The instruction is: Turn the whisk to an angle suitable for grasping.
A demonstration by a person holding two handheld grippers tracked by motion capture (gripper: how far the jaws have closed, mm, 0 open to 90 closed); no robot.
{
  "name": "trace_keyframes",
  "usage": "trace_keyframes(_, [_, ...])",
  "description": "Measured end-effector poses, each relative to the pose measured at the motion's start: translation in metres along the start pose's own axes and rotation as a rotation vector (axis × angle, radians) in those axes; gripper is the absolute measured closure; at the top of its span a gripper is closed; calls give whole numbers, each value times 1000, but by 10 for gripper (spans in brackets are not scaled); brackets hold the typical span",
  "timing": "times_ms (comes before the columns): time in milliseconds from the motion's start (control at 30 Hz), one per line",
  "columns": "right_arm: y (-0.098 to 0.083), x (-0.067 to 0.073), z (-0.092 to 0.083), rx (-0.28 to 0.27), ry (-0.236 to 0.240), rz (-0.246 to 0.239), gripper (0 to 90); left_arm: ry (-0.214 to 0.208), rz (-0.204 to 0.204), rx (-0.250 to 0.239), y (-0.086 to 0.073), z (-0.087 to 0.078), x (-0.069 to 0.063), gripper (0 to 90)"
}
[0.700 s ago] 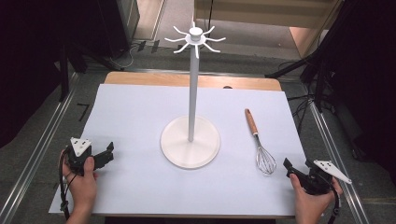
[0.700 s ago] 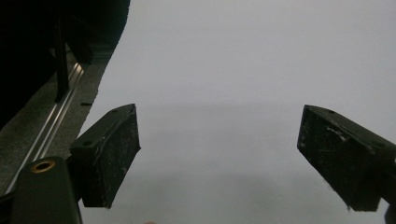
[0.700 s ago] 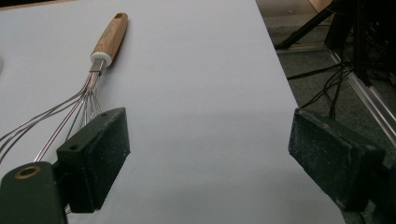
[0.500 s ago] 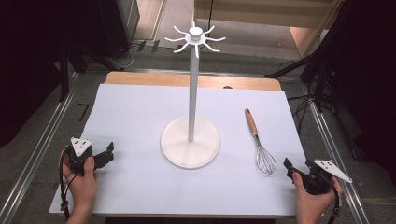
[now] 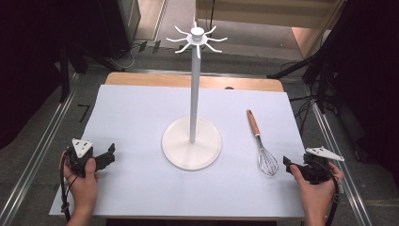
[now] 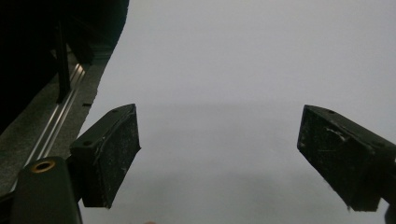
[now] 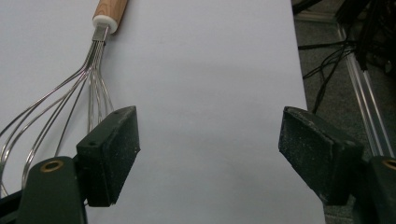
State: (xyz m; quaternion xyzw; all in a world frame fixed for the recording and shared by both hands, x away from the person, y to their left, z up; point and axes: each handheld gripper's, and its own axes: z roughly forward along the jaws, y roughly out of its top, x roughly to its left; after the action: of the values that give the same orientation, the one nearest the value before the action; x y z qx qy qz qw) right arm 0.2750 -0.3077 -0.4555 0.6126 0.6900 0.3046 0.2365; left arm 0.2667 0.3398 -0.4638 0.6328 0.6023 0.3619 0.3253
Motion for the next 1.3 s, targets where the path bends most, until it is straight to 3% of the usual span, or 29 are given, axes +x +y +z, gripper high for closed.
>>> trace_keyframes(467, [36, 9, 10, 160, 20, -91, 301, 0, 1, 0, 0, 0, 0, 139])
trace_keyframes(900, [61, 17, 19, 225, 16, -136, 346, 0, 1, 1, 0, 0, 0, 139])
trace_keyframes(1033, [70, 18, 21, 235, 75, -122, 383, 0, 2, 1, 0, 1, 0, 139])
trace_keyframes(1133, [72, 21, 22, 237, 67, -133, 388, 2, 3, 5, 0, 0, -1, 139])
trace_keyframes(1200, [75, 23, 24, 240, 91, -139, 454, -1, 2, 5, 0, 1, 0, 138])
trace_keyframes(1300, [80, 27, 27, 236, 132, -140, 446, 1, 3, 7, 0, 1, -1, 139])
